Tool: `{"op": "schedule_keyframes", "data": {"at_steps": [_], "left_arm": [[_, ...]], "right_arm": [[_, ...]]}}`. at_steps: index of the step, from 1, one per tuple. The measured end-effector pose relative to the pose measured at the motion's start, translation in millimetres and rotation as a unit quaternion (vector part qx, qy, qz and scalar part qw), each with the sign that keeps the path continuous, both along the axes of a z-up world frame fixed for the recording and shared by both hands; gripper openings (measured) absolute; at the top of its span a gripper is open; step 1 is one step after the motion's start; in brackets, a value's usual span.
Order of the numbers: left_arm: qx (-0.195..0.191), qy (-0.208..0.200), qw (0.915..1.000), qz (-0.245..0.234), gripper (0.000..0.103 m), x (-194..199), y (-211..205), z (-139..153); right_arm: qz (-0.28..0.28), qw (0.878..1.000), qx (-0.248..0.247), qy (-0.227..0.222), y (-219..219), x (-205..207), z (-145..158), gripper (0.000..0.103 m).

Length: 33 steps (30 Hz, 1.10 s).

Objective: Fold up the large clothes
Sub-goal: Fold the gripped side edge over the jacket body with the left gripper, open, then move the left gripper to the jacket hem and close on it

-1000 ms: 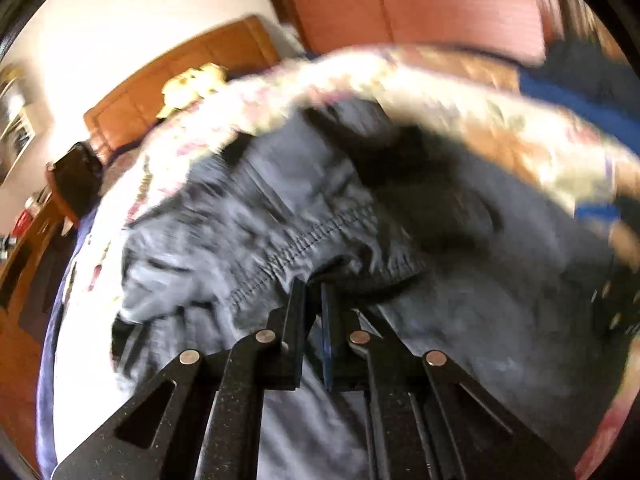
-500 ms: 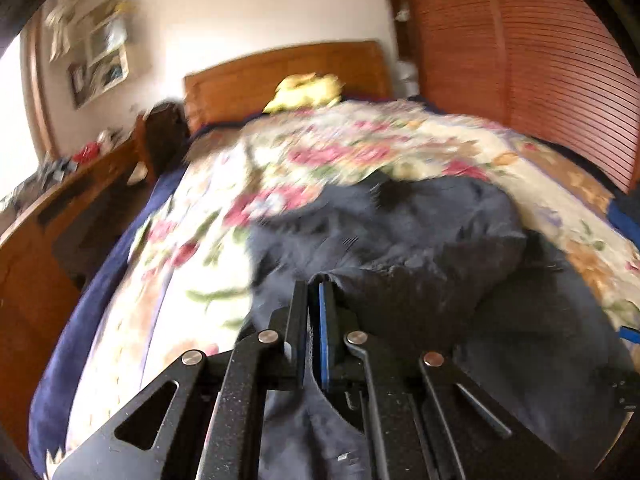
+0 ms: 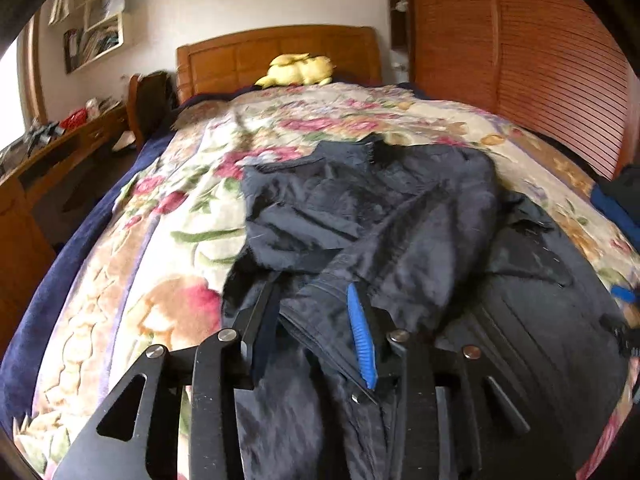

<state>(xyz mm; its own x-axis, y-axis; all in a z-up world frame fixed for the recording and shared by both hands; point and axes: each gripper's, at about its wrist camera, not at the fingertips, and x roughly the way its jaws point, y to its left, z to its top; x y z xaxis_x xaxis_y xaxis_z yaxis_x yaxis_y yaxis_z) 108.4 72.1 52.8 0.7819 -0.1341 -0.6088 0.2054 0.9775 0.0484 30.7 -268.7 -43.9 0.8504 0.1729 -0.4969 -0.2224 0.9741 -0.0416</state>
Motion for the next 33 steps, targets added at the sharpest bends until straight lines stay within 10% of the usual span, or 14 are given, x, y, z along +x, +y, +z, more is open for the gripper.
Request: {"op": "schedule_keyframes", "data": {"at_steps": [5,10,17,33], "left_arm": [[0.015,0.008,0.9988,-0.046,0.040,-16,-19,-6],[0.022,0.025,0.9963,-0.079,0.064,-14,-33,-20],[0.048,0.060,0.9922,-0.098,0.064,-1,-48,-48],[0.046,0.068,0.9946,-0.063,0.069,-23,-23,-58]], "right_arm": [[0.015,0.999,0.023,-0.023,-8,-11,28,0.086],[0.031,0.999,0.007,-0.041,0,12,63,0.086],[0.052,0.998,0.015,-0.028,16,86,92,0.081],[0.051,0.999,-0.014,0.013,25,116,63,0.080]]}}
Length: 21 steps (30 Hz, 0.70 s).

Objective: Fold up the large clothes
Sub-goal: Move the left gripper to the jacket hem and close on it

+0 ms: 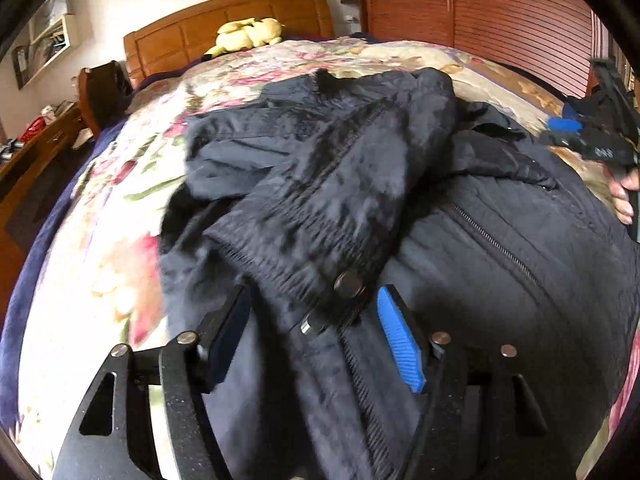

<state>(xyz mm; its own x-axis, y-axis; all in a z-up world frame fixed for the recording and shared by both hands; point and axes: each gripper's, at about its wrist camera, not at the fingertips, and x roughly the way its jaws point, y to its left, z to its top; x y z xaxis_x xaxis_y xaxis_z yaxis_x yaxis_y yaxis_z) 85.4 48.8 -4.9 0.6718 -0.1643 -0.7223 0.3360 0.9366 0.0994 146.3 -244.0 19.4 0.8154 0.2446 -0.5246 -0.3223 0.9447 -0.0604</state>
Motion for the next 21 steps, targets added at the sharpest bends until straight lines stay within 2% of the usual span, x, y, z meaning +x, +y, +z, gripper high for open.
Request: {"op": "schedule_keyframes", "data": {"at_steps": [7,15,19,21], "left_arm": [[0.007,-0.006,0.9988,0.048,0.069,-46,42,5],[0.007,0.007,0.9943,0.106,0.069,-109,91,-13],[-0.022,0.012,0.9922,0.122,0.069,-128,106,-17],[-0.024,0.007,0.9919,0.124,0.069,-136,106,-17]], "right_arm": [[-0.007,1.000,-0.014,0.016,-40,-61,-11,0.080],[-0.011,0.998,-0.029,0.048,-60,-112,-29,0.080],[-0.004,0.998,-0.014,0.056,-65,-127,-33,0.080],[-0.003,0.998,-0.016,0.058,-65,-133,-34,0.080]]}}
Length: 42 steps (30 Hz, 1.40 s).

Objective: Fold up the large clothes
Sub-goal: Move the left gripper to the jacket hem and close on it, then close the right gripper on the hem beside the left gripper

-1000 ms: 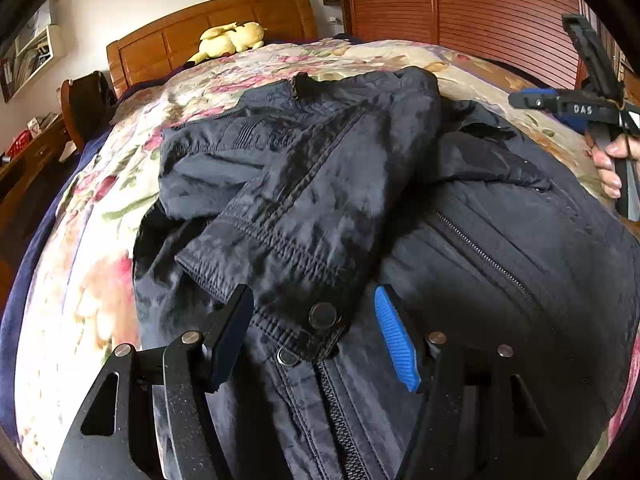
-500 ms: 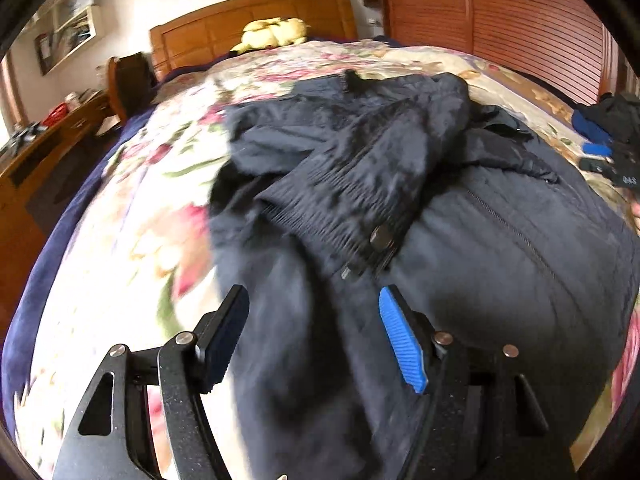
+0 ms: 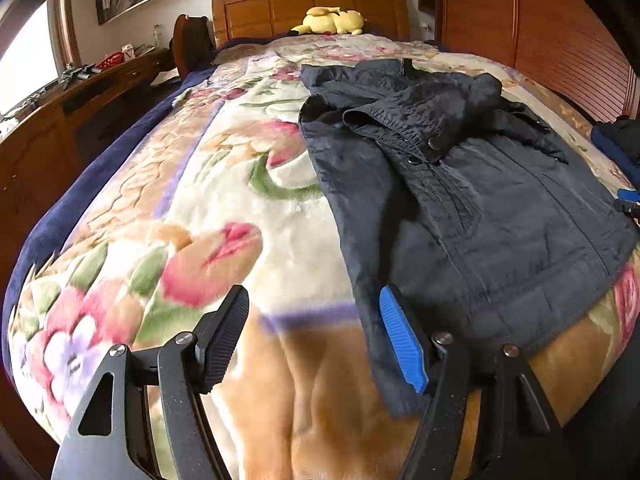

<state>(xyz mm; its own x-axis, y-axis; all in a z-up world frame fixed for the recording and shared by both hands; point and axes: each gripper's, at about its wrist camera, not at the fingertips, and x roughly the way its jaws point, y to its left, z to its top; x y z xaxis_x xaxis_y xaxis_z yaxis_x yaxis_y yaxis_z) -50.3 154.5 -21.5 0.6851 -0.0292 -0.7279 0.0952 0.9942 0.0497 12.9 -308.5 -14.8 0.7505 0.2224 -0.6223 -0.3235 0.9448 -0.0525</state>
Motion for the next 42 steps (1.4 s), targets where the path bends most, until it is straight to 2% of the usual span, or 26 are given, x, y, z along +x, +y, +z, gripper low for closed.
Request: {"op": "schedule_keyframes", "data": {"at_steps": [12,13,14,16,19,22,25,27,29,38,40,41,42], "left_arm": [[-0.020,-0.012,0.9997,-0.004,0.069,-16,-8,-7],[-0.028,-0.013,0.9995,-0.007,0.067,-16,-9,-7],[-0.034,-0.013,0.9993,-0.010,0.062,-16,-9,-8],[-0.039,-0.016,0.9990,-0.012,0.058,-17,-11,-9],[-0.048,-0.019,0.9986,-0.015,0.051,-18,-13,-9],[-0.052,-0.020,0.9983,-0.016,0.049,-20,-14,-9],[-0.062,-0.019,0.9978,-0.017,0.048,-22,-14,-9],[-0.066,-0.019,0.9974,-0.022,0.041,-24,-15,-8],[-0.065,-0.019,0.9974,-0.027,0.038,-26,-18,-8],[-0.069,-0.014,0.9972,-0.026,0.037,-23,-19,-9],[-0.061,-0.018,0.9976,-0.028,0.026,-22,-21,-9],[-0.055,-0.022,0.9979,-0.027,0.014,-22,-23,-8],[-0.059,-0.026,0.9974,-0.032,0.009,-23,-24,-6]], "right_arm": [[0.005,1.000,0.019,0.014,-5,-13,-16,0.079],[0.006,1.000,0.023,0.015,-5,-13,-17,0.078],[0.006,1.000,0.026,0.016,-5,-13,-17,0.077],[0.009,0.999,0.029,0.016,-4,-14,-17,0.071],[0.023,0.999,0.040,0.020,-2,-17,-17,0.057],[0.027,0.998,0.044,0.021,-3,-18,-17,0.052],[0.027,0.998,0.053,0.024,-5,-17,-17,0.051],[0.025,0.998,0.052,0.024,-5,-18,-17,0.051],[0.023,0.998,0.050,0.025,-4,-19,-17,0.051],[0.026,0.997,0.062,0.046,-5,-18,-18,0.052],[0.026,0.997,0.055,0.042,-2,-18,-19,0.052],[0.027,0.998,0.052,0.039,0,-18,-20,0.052],[0.032,0.997,0.052,0.037,1,-19,-21,0.046]]}}
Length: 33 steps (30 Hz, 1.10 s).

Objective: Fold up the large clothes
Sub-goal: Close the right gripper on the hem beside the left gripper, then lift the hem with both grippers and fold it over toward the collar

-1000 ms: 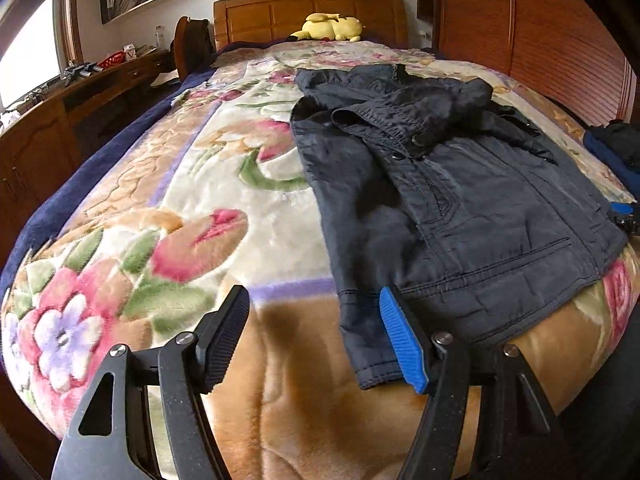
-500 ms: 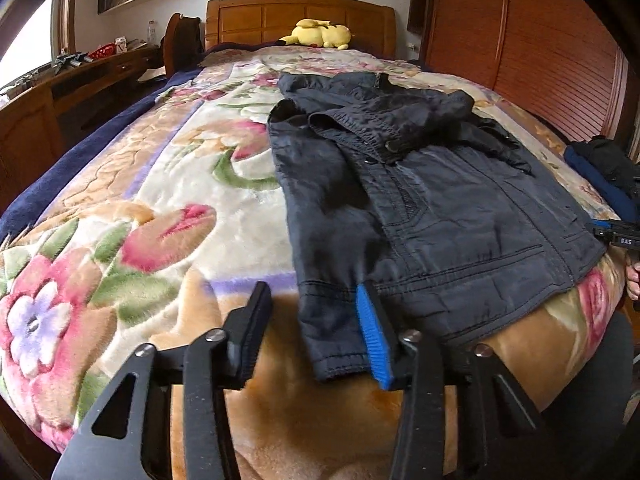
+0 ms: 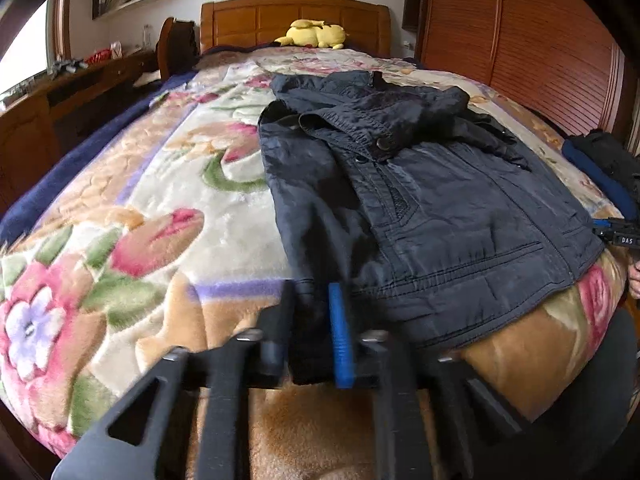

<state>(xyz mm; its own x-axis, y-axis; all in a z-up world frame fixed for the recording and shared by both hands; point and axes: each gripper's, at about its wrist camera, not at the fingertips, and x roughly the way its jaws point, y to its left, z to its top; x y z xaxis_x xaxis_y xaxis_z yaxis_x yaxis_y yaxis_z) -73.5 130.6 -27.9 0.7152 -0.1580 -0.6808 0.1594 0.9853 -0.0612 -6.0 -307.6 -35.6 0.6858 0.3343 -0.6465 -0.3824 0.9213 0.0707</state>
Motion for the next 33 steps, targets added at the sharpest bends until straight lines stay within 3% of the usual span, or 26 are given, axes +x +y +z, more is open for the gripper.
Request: {"op": "schedule_keyframes", "data": {"at_steps": [1,3,7,11,15,25,33], "left_arm": [[-0.012,-0.006,0.9999,-0.004,0.008,-3,1,5],[-0.008,-0.010,0.9999,-0.004,0.007,-7,-1,12],[-0.005,-0.040,0.9992,0.000,0.006,-24,-5,34],[-0.006,-0.064,0.9979,-0.002,0.006,-41,-7,55],[-0.043,-0.085,0.9954,-0.006,0.006,-68,-1,78],[-0.016,-0.142,0.9894,-0.027,0.006,-134,-16,119],[0.003,-0.168,0.9854,-0.028,0.006,-148,-20,138]], "right_arm": [[0.010,1.000,0.010,0.000,0,-1,0,0.034],[0.017,1.000,0.021,-0.005,0,-5,2,0.024],[0.012,0.999,0.030,-0.035,-4,-21,12,0.014],[0.011,0.997,0.041,-0.061,-8,-43,25,0.013],[0.020,0.995,0.058,-0.073,-16,-71,36,0.013],[0.028,0.990,0.075,-0.115,-45,-144,53,0.013],[0.027,0.988,0.064,-0.140,-55,-153,63,0.013]]}}
